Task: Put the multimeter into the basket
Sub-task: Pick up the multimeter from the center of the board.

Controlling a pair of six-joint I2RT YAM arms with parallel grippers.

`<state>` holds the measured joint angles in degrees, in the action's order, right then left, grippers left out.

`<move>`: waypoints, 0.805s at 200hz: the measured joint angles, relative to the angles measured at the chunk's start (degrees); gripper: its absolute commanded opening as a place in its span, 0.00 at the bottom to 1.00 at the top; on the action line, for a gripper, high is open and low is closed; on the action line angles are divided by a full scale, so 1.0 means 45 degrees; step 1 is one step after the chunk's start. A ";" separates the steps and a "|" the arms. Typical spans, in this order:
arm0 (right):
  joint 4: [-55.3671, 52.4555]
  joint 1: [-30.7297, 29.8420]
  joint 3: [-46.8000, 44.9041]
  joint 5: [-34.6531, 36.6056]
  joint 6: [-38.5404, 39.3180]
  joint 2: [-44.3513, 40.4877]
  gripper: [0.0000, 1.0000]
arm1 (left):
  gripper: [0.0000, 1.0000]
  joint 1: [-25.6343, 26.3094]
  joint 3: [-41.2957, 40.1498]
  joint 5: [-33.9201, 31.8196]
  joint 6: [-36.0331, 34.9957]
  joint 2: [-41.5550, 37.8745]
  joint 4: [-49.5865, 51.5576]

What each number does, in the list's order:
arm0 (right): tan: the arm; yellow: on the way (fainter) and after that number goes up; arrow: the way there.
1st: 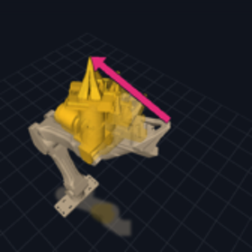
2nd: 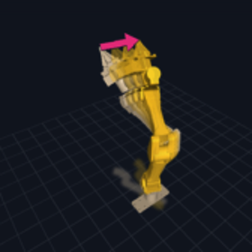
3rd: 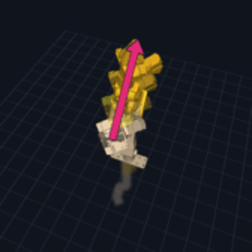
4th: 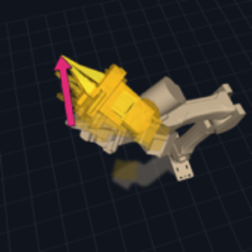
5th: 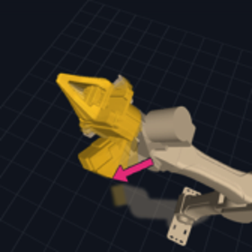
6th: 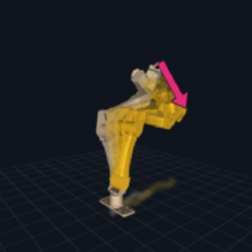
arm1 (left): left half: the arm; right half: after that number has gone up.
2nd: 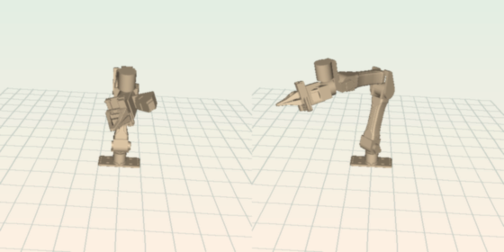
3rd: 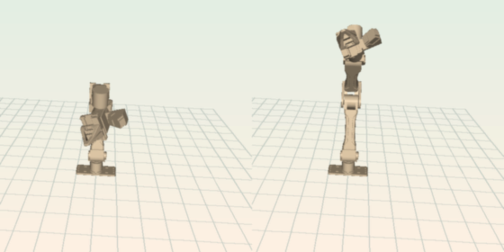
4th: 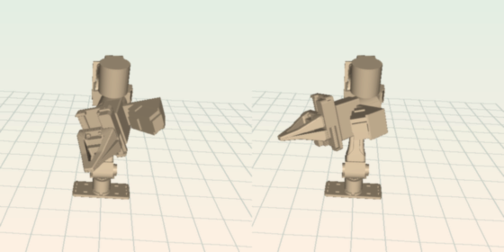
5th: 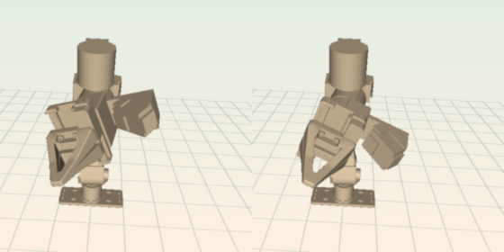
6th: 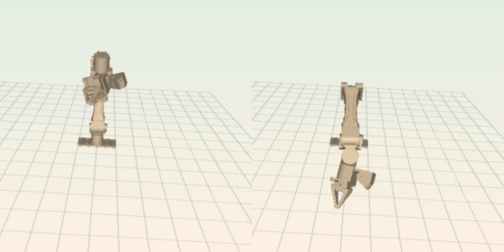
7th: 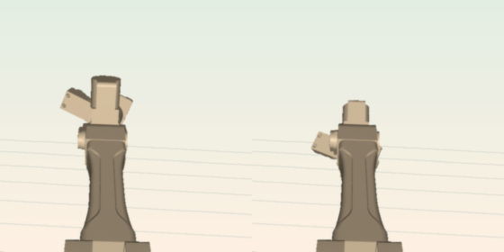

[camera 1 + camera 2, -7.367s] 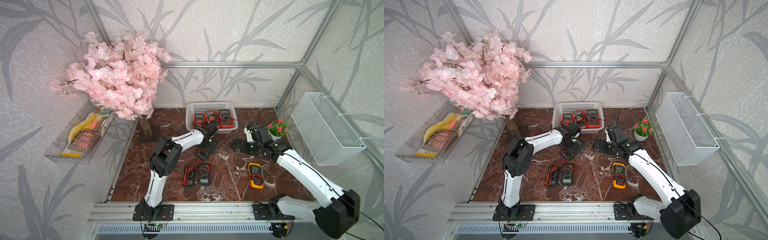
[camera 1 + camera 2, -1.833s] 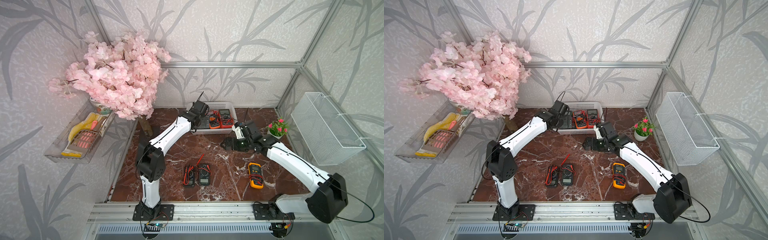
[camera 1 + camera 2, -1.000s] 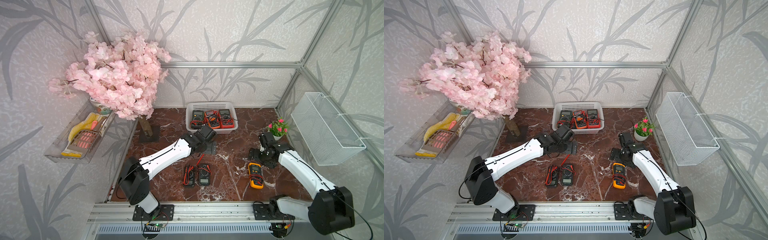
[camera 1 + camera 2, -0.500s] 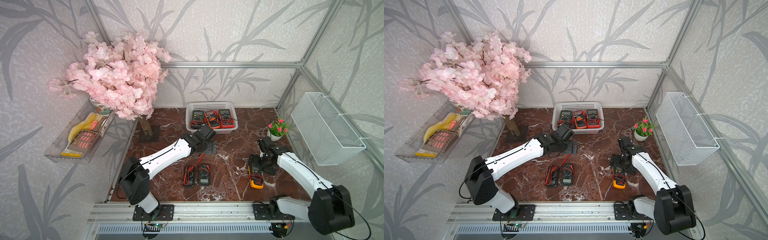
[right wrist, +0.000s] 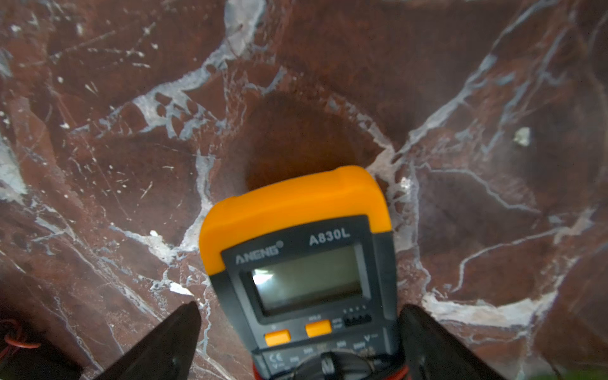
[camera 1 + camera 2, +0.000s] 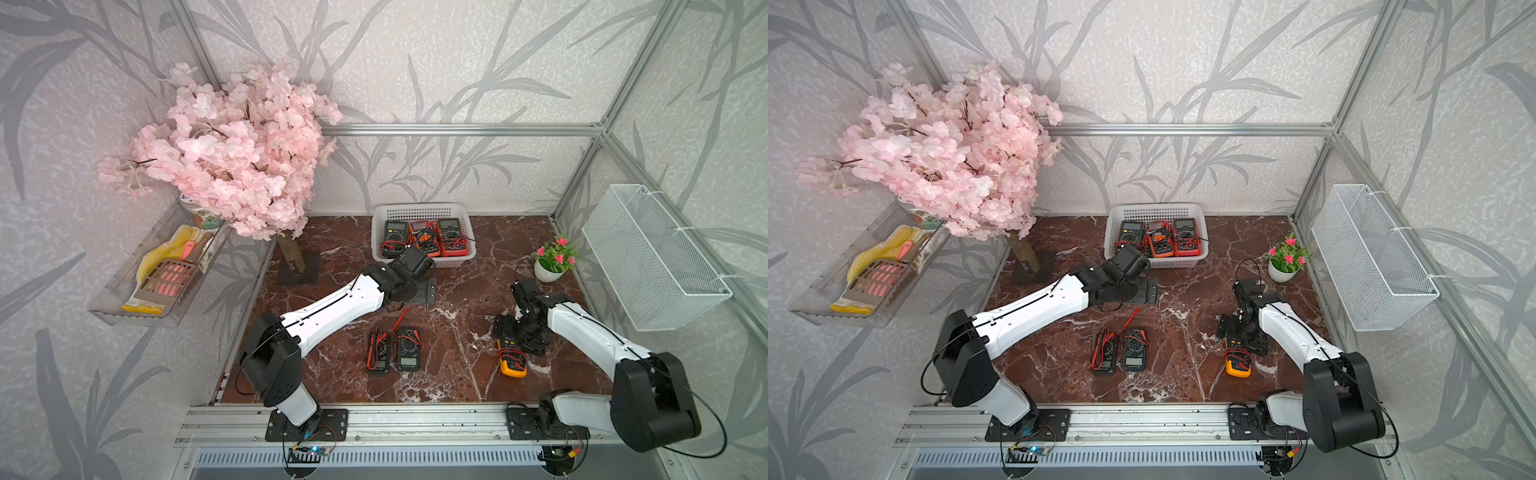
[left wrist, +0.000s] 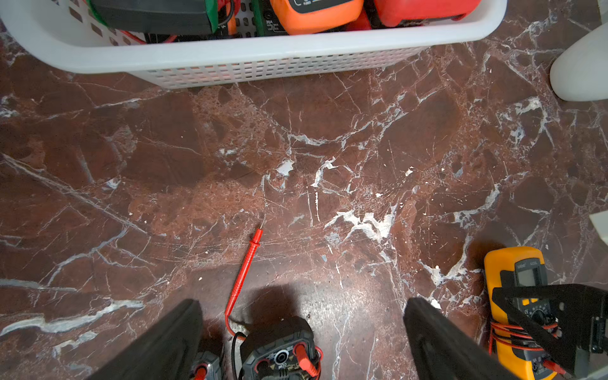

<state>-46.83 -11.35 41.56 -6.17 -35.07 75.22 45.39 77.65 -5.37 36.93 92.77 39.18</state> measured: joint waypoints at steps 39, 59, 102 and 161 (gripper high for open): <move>0.0287 0.0000 -0.0029 -0.0185 0.0044 0.0529 0.83 | 1.00 -0.0005 0.0000 -0.0112 0.0087 0.0000 -0.0010; 0.0403 0.0000 -0.0044 -0.0335 0.0058 0.0680 0.76 | 1.00 -0.0044 0.0000 -0.0316 0.0335 0.0000 -0.0010; 0.0442 0.0005 -0.0034 -0.0515 0.0092 0.0729 0.67 | 1.00 -0.0389 0.0000 -0.0850 0.1180 -0.0005 -0.0019; 0.0432 0.0000 0.0204 -0.0743 0.0087 0.0743 0.64 | 1.00 -0.1438 -0.0505 -0.1248 0.2390 -0.0816 -0.0491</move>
<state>-44.88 -11.35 42.48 -9.52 -34.68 78.56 38.92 75.37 -10.98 47.68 89.10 36.97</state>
